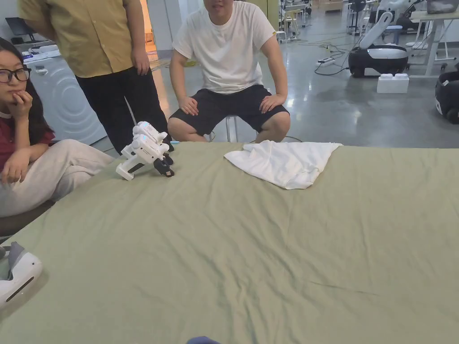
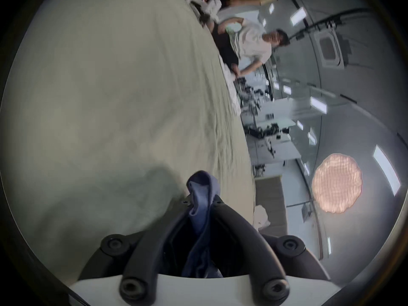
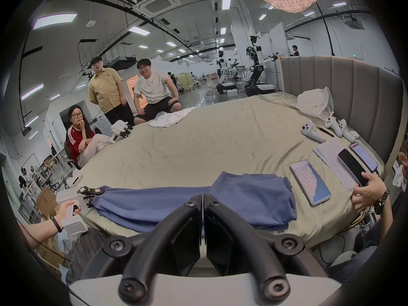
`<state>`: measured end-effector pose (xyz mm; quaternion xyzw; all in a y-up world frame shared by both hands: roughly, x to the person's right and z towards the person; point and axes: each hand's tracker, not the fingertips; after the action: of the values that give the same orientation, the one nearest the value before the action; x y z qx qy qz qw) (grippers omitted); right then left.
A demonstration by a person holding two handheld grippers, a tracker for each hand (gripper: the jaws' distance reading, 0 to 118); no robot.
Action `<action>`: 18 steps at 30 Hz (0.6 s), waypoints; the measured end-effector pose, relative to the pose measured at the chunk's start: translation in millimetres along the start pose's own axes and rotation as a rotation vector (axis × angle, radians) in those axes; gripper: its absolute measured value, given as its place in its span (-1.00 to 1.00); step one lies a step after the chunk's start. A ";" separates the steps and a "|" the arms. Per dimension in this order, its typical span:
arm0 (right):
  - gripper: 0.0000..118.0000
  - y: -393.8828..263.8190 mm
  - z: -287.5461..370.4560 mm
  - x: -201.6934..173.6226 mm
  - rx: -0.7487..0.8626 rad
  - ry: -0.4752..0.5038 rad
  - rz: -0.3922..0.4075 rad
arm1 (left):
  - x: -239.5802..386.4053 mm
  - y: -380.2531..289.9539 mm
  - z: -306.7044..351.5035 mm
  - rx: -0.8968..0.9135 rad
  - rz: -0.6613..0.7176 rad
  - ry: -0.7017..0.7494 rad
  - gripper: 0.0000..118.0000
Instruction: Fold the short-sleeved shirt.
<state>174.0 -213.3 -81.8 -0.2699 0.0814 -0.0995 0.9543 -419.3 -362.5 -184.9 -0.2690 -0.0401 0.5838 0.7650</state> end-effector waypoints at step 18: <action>-1.00 -19.0 -0.6 27.6 0.055 0.073 -0.141 | 121.0 -155.7 -73.1 -0.177 -0.703 0.166 -0.93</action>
<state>197.9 -235.9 -75.1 -0.2451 0.0940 -0.1784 0.9483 -218.1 -305.6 -206.4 -0.3503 -0.1182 0.2557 0.8933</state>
